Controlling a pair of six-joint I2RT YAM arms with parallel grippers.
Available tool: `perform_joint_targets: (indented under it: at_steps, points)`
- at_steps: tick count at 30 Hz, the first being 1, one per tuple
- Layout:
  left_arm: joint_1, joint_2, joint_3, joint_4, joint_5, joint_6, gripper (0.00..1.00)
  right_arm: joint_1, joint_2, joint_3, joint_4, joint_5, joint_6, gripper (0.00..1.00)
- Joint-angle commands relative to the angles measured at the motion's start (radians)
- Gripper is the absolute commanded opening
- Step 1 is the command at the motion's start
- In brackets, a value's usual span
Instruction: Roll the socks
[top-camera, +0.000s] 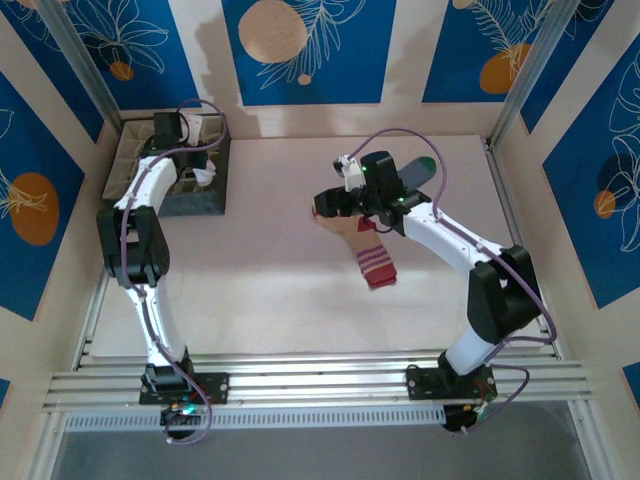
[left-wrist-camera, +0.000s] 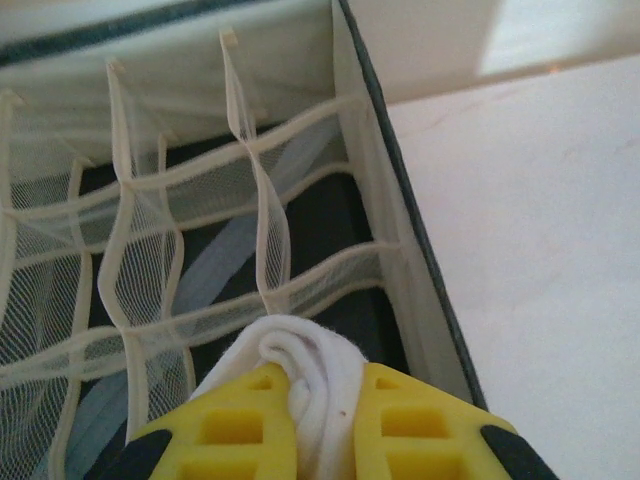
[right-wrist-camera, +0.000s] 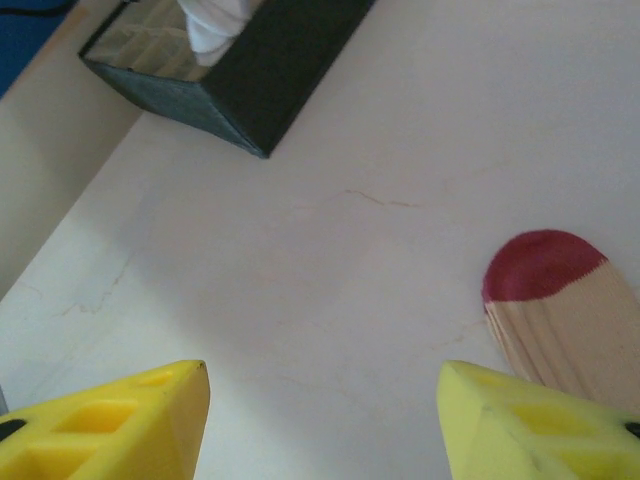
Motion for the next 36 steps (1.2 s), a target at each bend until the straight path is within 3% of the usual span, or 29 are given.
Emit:
perform_joint_targets:
  at_steps: [1,7,18,24,29,36]
  points:
    - [-0.046,-0.002,-0.023,-0.087,-0.014,0.056,0.00,-0.011,0.029,0.043,-0.033,-0.034,0.016,0.61]
    - [-0.172,-0.152,-0.266,-0.025,0.001,-0.012,0.00,-0.020,0.105,0.131,-0.193,0.047,0.058,0.57]
    - [-0.460,-0.425,-0.584,0.123,0.008,-0.201,0.00,-0.014,0.158,0.152,-0.279,-0.034,0.181,0.57]
    - [-0.449,-0.595,-0.687,0.178,-0.017,-0.163,0.00,0.028,0.234,0.233,-0.340,-0.042,0.185,0.57]
    - [-0.399,-0.690,-0.804,0.321,0.032,-0.113,0.00,0.072,0.350,0.353,-0.404,-0.048,0.182,0.57]
    - [-0.366,-0.696,-0.904,0.544,0.075,-0.092,0.00,0.100,0.463,0.466,-0.441,-0.020,0.203,0.53]
